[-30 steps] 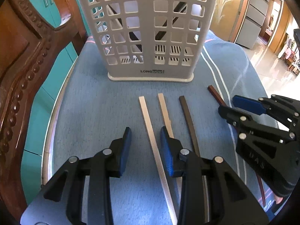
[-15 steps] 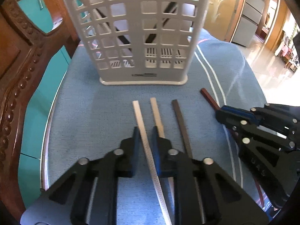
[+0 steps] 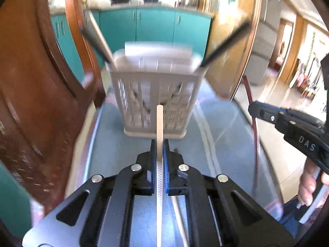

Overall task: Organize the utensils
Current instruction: 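Lift both held chopsticks and carry them over the white basket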

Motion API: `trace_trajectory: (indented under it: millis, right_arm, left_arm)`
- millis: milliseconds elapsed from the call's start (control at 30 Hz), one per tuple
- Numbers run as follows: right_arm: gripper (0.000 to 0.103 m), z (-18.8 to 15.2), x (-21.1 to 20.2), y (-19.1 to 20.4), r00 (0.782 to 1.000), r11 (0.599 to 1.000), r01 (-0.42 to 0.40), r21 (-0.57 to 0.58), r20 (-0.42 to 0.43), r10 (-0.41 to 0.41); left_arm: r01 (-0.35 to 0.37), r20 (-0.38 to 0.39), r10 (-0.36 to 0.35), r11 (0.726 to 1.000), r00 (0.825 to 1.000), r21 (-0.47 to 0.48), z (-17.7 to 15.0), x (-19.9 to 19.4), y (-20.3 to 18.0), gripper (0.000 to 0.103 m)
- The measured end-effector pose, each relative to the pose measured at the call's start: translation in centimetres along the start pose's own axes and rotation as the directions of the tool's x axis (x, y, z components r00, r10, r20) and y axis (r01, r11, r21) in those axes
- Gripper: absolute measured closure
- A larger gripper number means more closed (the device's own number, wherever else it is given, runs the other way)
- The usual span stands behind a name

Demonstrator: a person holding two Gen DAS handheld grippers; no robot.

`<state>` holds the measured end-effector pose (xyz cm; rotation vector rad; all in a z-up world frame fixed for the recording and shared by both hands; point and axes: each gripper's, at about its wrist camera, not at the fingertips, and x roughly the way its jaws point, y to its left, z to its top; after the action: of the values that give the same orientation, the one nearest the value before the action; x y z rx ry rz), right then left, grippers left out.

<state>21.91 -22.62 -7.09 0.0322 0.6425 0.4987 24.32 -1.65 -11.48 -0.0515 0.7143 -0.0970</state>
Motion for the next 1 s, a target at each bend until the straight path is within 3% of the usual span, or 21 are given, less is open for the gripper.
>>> trace_trajectory:
  millis: [133, 267, 467, 600, 700, 767, 867, 900, 1000]
  right_arm:
    - [0.096, 1.4, -4.2, -0.1, 0.996, 0.999, -0.037, 0.021, 0.087, 0.035]
    - [0.096, 4.6, -7.4, 0.3, 0.976, 0.991, -0.129, 0.043, 0.181, 0.120]
    - [0.096, 10.2, -8.6, 2.0, 0.935, 0.976, -0.213, 0.049, 0.301, 0.189]
    - [0.096, 12.9, -8.9, 2.6, 0.895, 0.972, -0.219, 0.088, 0.414, 0.164]
    - [0.096, 13.7, -8.3, 2.6, 0.863, 0.970, -0.207, 0.125, 0.490, 0.121]
    - [0.096, 13.7, -7.5, 3.1, 0.857, 0.982, -0.146, 0.121, 0.512, 0.064]
    - [0.096, 13.1, -4.2, 3.6, 0.886, 0.997, -0.025, 0.078, 0.464, -0.014]
    - [0.096, 12.8, -2.9, 3.7, 0.904, 0.998, -0.015, 0.067, 0.428, -0.016]
    - [0.096, 12.1, -0.8, 3.9, 0.929, 0.999, -0.002, 0.037, 0.369, -0.012]
  left_arm:
    - [0.031, 0.136, -0.032, 0.999, 0.990, 0.007, 2.4, -5.7, -0.1, 0.096]
    - [0.039, 0.253, -0.045, 0.999, 0.966, 0.030, 5.2, -9.7, -0.7, 0.096]
    - [0.042, 0.425, -0.035, 0.999, 0.905, -0.006, 10.4, -13.1, 0.0, 0.096]
    - [0.041, 0.518, 0.011, 0.995, 0.855, -0.089, 12.5, -13.5, 2.0, 0.096]
    - [0.059, 0.547, 0.041, 0.985, 0.836, -0.164, 13.9, -12.0, 3.9, 0.096]
    - [0.060, 0.548, 0.056, 0.980, 0.834, -0.191, 14.7, -10.7, 4.8, 0.096]
    - [0.015, 0.536, 0.108, 0.975, 0.837, -0.220, 15.0, -7.9, 5.1, 0.096]
    - [-0.002, 0.519, 0.119, 0.975, 0.846, -0.221, 15.1, -6.8, 5.0, 0.096]
    - [-0.032, 0.462, 0.129, 0.977, 0.877, -0.212, 14.9, -4.2, 5.1, 0.096]
